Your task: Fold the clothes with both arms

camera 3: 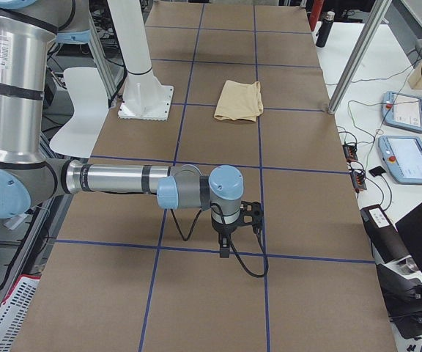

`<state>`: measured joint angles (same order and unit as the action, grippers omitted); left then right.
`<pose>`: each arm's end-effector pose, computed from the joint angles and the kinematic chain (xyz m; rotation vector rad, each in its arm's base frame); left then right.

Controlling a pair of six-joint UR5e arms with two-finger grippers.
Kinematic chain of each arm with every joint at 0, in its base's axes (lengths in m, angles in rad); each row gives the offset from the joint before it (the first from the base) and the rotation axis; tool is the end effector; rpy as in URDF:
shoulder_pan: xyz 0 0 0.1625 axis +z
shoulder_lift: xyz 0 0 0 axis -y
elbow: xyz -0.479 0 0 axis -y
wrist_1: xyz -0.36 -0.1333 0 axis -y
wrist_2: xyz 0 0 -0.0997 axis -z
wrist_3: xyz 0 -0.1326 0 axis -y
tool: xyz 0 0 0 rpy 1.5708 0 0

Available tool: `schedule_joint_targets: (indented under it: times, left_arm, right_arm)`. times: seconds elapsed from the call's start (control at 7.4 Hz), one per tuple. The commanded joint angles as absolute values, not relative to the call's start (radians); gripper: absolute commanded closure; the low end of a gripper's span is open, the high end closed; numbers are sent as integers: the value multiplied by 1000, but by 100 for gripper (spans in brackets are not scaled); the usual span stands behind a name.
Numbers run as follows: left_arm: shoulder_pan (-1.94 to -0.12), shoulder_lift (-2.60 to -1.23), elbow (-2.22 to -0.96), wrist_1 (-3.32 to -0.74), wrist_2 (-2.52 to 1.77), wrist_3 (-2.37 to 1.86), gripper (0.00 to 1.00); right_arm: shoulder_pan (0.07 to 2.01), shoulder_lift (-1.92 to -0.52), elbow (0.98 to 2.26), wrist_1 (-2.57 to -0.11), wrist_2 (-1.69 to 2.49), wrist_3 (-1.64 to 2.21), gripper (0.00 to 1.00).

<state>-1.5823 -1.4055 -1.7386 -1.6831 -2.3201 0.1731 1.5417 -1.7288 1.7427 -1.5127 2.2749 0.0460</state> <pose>-0.0475 -0.3908 0.7191 0.1782 0.7364 0.1968 0.0361 -0.3925 0.7242 0.0425 -0.7059 -0.0092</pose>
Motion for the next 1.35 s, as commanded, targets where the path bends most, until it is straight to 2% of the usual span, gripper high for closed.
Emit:
schedule_joint_targets:
  times: [0.0, 1.22]
  left_arm:
    - [-1582, -1407, -1756, -1693, -2321, 178, 0]
    - [-1583, -1404, -1741, -1692, -2310, 175, 0]
  right_arm:
    - [1542, -1729, 1740, -1493, 2275, 46, 0]
    - [1540, -1729, 1740, -1485, 2276, 46, 0]
